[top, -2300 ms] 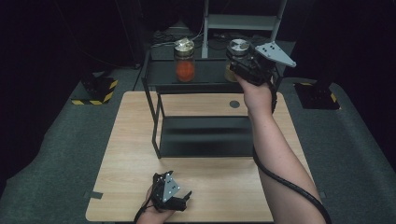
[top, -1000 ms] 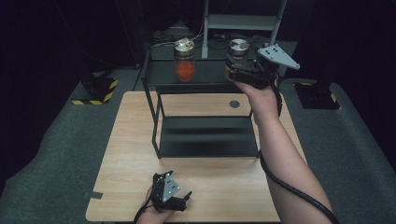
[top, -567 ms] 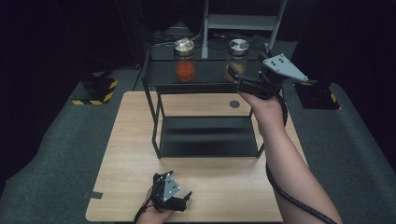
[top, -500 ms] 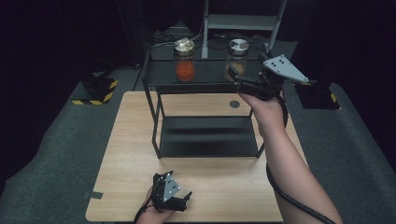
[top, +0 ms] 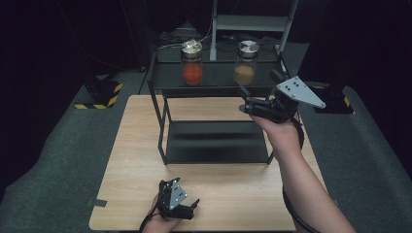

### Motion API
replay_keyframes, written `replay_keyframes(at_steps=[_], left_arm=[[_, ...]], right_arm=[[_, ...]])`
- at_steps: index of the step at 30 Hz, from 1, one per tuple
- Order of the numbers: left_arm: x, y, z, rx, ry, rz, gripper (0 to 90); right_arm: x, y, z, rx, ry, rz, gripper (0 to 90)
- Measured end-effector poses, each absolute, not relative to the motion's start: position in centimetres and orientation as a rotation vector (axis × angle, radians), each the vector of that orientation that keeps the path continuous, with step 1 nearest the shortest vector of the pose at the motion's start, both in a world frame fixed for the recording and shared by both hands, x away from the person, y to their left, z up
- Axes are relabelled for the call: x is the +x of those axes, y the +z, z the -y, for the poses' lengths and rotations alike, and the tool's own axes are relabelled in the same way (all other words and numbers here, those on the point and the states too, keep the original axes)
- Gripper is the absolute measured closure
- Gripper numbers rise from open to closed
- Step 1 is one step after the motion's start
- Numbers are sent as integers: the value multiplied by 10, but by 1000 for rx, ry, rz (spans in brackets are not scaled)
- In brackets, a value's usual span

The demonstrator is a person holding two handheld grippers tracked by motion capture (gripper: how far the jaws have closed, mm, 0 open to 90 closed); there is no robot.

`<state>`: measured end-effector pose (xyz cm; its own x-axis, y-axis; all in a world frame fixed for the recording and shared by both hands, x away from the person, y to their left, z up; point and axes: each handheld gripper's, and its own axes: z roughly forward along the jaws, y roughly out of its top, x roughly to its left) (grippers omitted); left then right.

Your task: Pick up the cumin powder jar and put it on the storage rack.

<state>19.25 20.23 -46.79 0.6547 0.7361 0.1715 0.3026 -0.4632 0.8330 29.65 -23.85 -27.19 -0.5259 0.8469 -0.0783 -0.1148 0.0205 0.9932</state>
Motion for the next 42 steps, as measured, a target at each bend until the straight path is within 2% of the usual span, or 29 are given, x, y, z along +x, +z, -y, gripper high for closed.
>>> replay_keyframes(at_steps=[22,42], left_arm=[[193,-468,-203,2042,661,-815,10],[192,-468,-202,2040,671,-821,10]], right_arm=[[270,-304,256,722,1592,-1587,0],[247,-366,270,758,1496,-1684,0]])
